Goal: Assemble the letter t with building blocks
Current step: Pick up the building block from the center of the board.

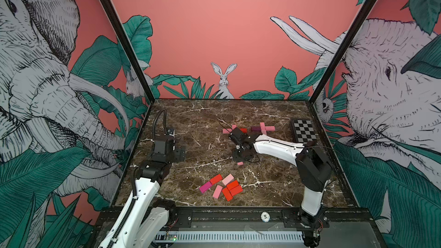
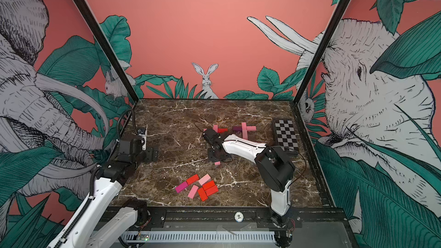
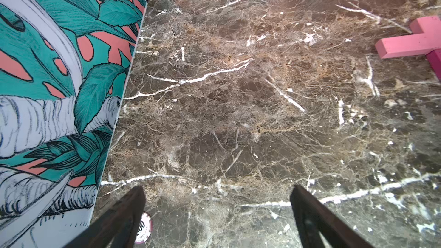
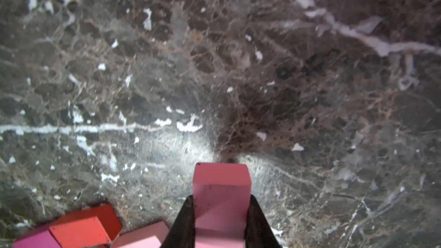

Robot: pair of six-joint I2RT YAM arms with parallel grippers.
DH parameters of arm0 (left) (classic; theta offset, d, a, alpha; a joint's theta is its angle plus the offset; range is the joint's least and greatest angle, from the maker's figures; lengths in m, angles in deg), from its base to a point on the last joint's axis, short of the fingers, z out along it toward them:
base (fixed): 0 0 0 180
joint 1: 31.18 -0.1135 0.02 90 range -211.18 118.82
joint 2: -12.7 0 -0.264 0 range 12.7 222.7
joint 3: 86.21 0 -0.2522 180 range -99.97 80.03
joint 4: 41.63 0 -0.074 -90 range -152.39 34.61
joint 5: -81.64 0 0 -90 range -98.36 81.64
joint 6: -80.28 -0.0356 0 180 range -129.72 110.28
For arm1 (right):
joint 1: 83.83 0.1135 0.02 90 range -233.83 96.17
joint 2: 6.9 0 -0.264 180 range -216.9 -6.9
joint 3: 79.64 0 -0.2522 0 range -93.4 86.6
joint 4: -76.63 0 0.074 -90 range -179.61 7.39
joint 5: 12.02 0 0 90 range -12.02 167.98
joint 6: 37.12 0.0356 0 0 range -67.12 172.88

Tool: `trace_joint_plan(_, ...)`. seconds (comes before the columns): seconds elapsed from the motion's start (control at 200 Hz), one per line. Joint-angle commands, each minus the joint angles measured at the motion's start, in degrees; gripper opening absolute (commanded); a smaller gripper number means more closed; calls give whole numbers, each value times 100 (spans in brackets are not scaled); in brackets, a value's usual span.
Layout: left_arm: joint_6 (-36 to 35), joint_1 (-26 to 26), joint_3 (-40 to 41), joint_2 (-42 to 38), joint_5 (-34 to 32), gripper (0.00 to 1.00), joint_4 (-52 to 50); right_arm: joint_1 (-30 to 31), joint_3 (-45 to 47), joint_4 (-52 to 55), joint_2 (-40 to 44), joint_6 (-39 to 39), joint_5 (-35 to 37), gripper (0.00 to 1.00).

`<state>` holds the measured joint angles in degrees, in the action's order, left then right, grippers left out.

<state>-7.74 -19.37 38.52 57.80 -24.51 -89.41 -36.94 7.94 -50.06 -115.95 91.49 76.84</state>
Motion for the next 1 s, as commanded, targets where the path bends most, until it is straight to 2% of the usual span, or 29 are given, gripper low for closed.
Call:
trace_joint_plan(0.0, 91, -12, -77, -105, -3, 97, -107, -169, -507, 433, -379, 64, 61, 24)
trace_joint_plan(0.425, 90, -12, -80, -136, 24, 97, -84, -617, -1788, 1103, -1381, -347, -85, 26)
trace_joint_plan(0.995, 90, -14, -75, -68, -3, 97, -91, -666, -2429, 1177, -2038, -161, -229, 30)
